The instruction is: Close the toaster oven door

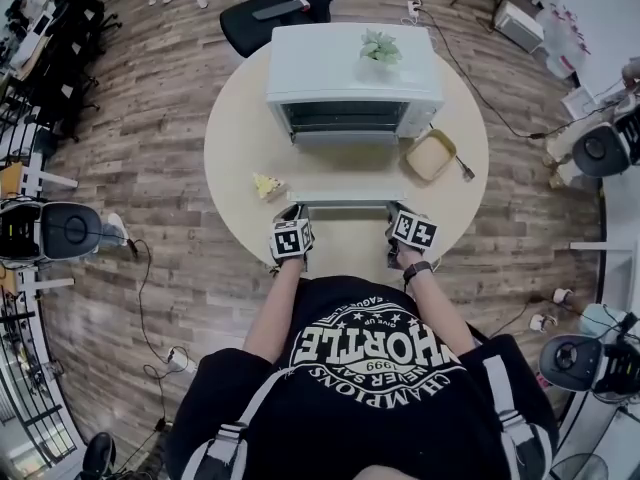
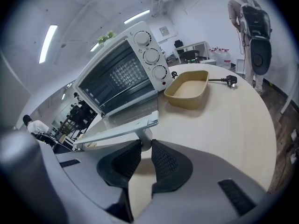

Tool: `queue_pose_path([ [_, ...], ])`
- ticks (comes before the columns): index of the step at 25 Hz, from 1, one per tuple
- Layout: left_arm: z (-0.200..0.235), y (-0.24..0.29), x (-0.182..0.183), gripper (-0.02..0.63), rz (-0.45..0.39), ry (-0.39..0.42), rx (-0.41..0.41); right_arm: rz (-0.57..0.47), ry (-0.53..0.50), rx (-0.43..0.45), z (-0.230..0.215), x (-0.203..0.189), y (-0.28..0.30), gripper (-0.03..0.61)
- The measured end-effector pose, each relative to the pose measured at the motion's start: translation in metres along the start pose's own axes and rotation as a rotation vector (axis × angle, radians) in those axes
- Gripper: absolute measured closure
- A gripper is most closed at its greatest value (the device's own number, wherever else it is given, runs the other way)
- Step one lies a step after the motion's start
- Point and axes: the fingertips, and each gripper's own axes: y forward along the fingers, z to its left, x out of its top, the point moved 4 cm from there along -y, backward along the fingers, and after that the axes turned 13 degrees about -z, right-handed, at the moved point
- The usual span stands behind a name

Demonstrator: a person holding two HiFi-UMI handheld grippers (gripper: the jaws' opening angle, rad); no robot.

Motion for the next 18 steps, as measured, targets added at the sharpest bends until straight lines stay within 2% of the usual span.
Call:
queue_pose_path([
  [18,-0.0009,-0.0053,0.0096,0.526,-0.034,0.061,0.002,-0.048,-0.025,0.025,0.0066,0.0072,-0.005,0.489],
])
